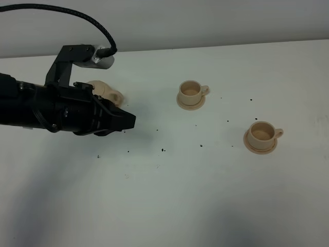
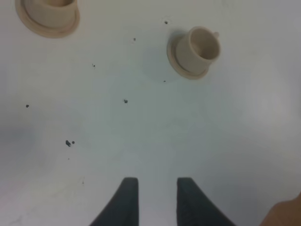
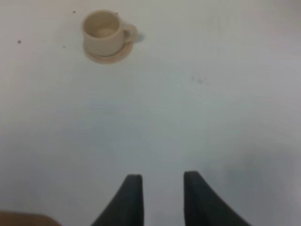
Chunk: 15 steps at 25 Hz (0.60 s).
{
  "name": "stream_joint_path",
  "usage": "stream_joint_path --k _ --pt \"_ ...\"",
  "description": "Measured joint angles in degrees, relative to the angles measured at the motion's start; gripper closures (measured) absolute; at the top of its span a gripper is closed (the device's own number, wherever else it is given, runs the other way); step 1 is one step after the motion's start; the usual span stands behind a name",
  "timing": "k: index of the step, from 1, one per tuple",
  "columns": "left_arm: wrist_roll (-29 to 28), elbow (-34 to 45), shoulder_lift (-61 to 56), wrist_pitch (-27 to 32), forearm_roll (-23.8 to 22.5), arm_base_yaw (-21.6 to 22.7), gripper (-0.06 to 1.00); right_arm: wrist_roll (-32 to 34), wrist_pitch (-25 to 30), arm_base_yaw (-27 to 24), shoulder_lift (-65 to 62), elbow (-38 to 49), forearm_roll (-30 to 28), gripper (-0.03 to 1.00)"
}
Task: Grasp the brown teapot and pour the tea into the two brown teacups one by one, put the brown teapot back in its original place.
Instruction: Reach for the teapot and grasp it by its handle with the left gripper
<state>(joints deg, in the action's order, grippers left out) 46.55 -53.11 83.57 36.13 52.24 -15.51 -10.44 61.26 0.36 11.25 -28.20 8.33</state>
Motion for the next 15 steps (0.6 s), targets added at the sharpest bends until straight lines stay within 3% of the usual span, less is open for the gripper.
stream_joint_path --k 5,12,15 --pt "-2.5 -1.9 0.0 -0.4 -3.9 0.0 0.69 0.0 0.0 -0.5 -4.8 0.0 0.0 0.72" --pt "-2.7 -2.1 0.0 -1.1 -5.0 0.0 0.69 0.0 0.1 -0.2 -11.6 0.0 0.0 0.72" --pt "-2.7 -2.9 0.0 -1.1 -5.5 0.0 0.69 0.0 0.1 2.3 -11.6 0.0 0.1 0.72"
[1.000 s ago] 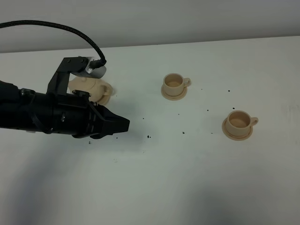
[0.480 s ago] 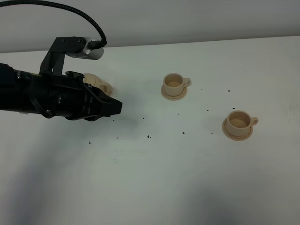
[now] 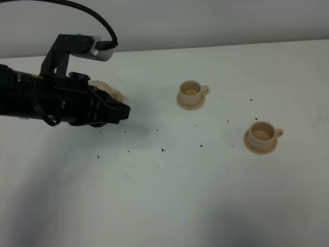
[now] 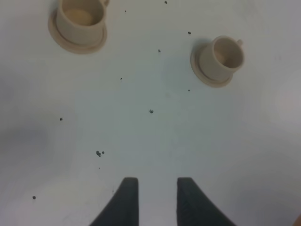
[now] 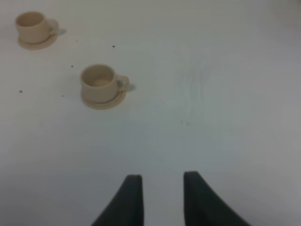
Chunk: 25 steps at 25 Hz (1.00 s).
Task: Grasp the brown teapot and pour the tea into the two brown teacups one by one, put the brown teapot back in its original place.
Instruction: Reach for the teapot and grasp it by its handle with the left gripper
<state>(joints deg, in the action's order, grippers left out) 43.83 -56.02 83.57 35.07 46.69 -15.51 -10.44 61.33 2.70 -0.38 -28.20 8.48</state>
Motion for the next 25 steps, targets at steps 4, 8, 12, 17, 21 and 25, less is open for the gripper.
stream_joint_path --k 4,8,12,17,21,25 --pt "-0.9 -0.8 0.0 0.4 -0.4 0.0 0.69 0.0 0.0 4.2 0.0 0.0 0.0 0.72" --pt "-2.5 -1.1 0.0 0.5 -1.7 0.0 0.69 0.0 0.0 4.2 0.0 0.0 -0.1 0.72" --pt "-8.2 -4.6 0.1 1.7 -7.7 0.0 0.69 0.0 0.0 4.2 0.0 0.0 -0.1 0.72" --pt "-17.2 -13.7 2.6 7.6 -18.1 -0.5 0.69 0.0 0.0 4.2 0.0 0.0 -0.1 0.72" --pt "-21.3 -20.5 6.5 13.9 -24.5 -3.0 0.69 0.0 0.0 4.2 0.0 0.0 -0.1 0.72" --pt "-26.0 -26.2 12.2 17.8 -30.2 -6.4 0.69 0.0 0.0 4.2 0.0 0.0 -0.1 0.72"
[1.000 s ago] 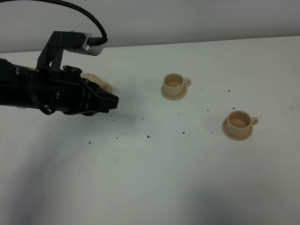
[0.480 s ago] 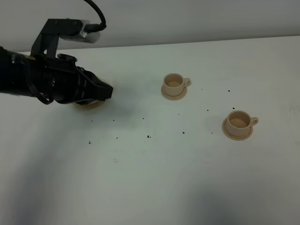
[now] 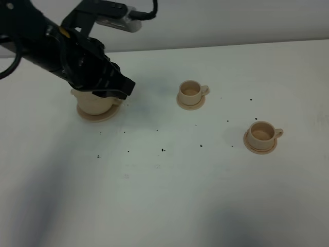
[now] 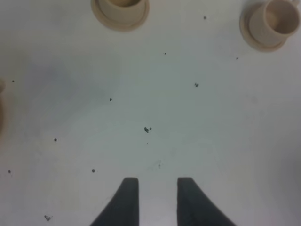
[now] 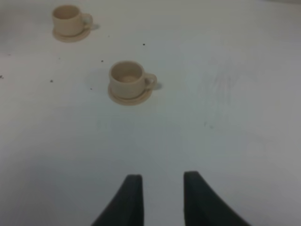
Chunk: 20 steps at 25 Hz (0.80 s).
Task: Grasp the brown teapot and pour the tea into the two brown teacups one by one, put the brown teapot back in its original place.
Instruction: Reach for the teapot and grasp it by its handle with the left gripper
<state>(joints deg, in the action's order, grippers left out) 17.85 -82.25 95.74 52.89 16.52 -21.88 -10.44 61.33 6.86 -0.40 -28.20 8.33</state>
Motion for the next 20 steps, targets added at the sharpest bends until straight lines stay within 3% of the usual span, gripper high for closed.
stream_joint_path --k 5,8,20 --pt "-10.7 -5.3 8.2 1.7 -9.3 -1.6 0.69 0.0 0.0 0.0 0.0 0.0 0.0 0.72" --pt "-14.5 -9.2 12.8 2.1 -12.5 -1.6 0.69 0.0 0.0 0.0 0.0 0.0 0.0 0.72" --pt "-20.1 -28.9 29.1 3.3 -13.3 -1.6 0.56 0.0 0.0 0.0 0.0 0.0 0.0 0.72"
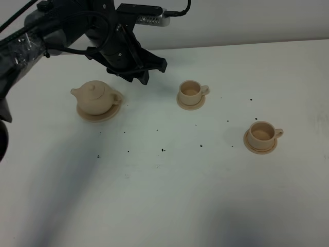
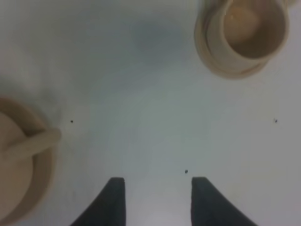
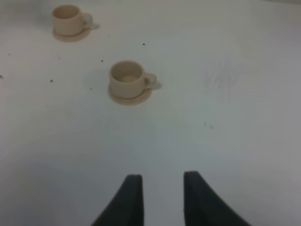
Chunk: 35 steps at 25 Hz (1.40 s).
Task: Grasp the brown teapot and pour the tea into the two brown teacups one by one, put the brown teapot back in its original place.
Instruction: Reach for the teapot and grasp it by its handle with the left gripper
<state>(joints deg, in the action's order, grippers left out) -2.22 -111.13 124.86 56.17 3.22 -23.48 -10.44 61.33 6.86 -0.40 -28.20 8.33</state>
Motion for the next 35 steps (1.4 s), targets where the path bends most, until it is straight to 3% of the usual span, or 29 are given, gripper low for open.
stream_joint_path --k 9,15,23,35 --pt "-4.1 -10.9 9.4 5.9 -3.2 1.9 0.56 0.0 0.0 0.0 0.0 0.0 0.0 0.72" --pt "-4.3 -11.4 12.6 5.2 -3.2 4.3 0.56 0.0 0.0 0.0 0.0 0.0 0.0 0.72" --pt "-5.2 -11.4 14.7 -0.1 -3.2 5.1 0.56 0.0 0.0 0.0 0.0 0.0 0.0 0.72" --pt "-4.3 -11.7 15.0 2.3 -2.7 5.6 0.56 0.0 0.0 0.0 0.0 0.0 0.0 0.72"
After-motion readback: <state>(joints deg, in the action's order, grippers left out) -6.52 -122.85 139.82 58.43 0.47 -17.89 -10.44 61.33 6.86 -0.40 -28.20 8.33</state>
